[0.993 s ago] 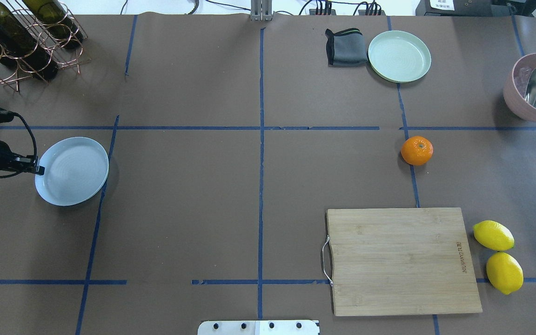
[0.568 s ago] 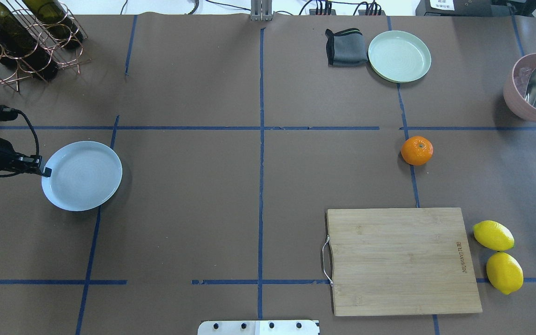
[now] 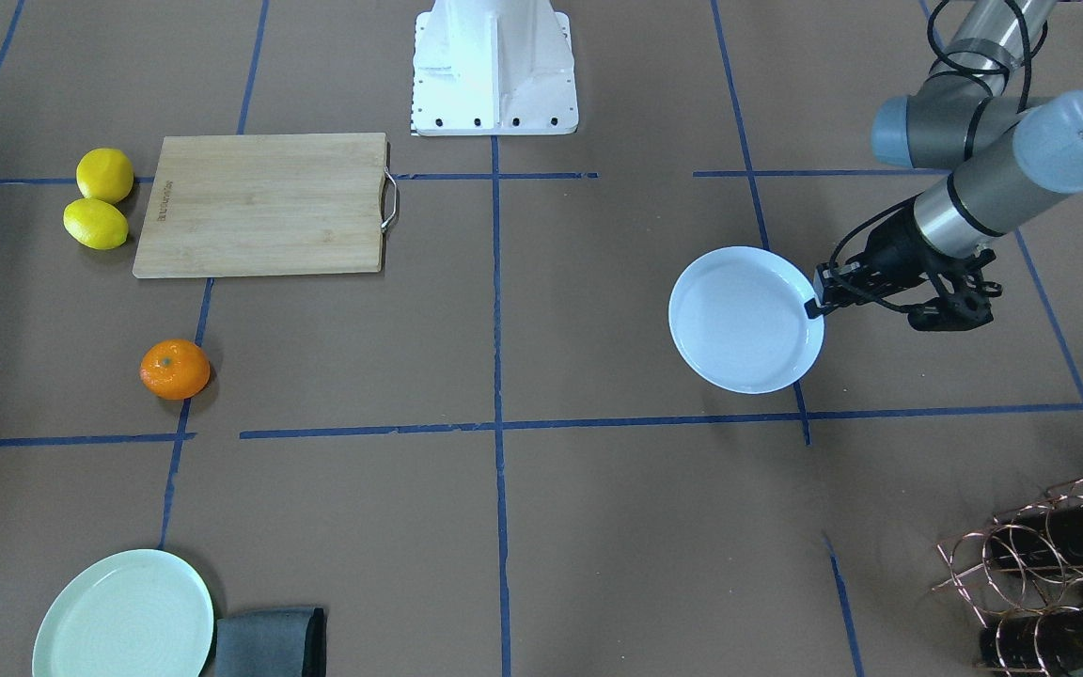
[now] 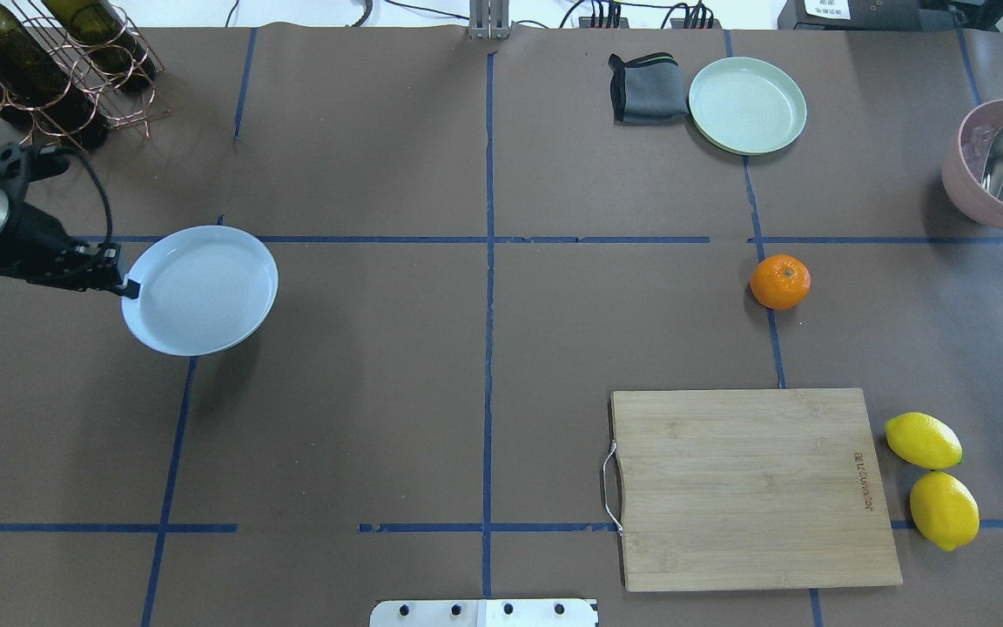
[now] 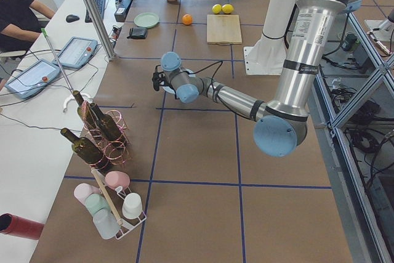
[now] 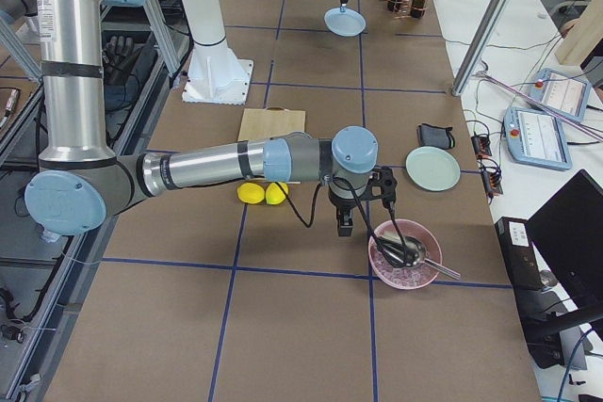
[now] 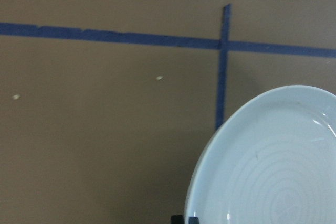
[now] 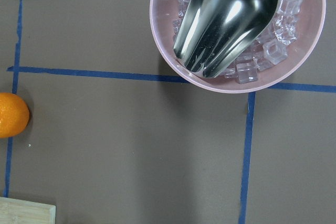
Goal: Pick orange to plate
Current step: 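Slide the light blue plate with the left gripper toward the table center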
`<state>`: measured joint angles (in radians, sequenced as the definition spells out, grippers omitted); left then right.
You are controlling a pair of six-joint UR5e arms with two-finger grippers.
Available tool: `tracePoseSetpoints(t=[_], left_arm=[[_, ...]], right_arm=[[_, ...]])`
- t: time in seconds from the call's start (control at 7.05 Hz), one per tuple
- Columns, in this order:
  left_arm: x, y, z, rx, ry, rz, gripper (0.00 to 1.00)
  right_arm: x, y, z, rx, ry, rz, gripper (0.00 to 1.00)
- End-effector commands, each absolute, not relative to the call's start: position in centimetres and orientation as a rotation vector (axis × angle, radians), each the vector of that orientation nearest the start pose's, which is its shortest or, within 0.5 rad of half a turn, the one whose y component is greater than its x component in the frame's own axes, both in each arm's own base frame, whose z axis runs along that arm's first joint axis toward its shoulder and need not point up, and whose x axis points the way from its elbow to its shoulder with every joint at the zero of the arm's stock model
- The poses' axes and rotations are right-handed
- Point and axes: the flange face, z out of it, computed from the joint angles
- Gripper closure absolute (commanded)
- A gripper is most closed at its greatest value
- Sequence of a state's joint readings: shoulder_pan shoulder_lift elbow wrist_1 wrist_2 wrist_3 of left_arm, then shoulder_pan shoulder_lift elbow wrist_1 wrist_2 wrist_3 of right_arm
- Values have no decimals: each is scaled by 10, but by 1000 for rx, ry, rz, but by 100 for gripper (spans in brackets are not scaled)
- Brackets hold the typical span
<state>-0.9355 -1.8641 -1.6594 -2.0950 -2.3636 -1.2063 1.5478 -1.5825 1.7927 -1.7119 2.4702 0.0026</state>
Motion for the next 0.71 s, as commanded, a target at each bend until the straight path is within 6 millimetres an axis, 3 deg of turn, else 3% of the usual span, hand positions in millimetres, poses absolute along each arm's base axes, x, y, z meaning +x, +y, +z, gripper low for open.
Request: tracePoseSetpoints(t=[0.0, 0.14, 0.28, 0.57], left_arm=[[431, -512, 297, -151, 1139, -280, 100], [480, -495, 282, -152, 1127, -315, 100], [503, -483, 279, -133, 1122, -325, 100], [536, -479, 278, -143, 1140, -373, 100]], right_arm=[[44, -484, 558, 60, -899, -55, 0], [43, -484, 557, 61, -899, -59, 0], [42, -485, 554, 75, -898, -68, 0], [39, -484, 546, 76, -902, -57, 0]])
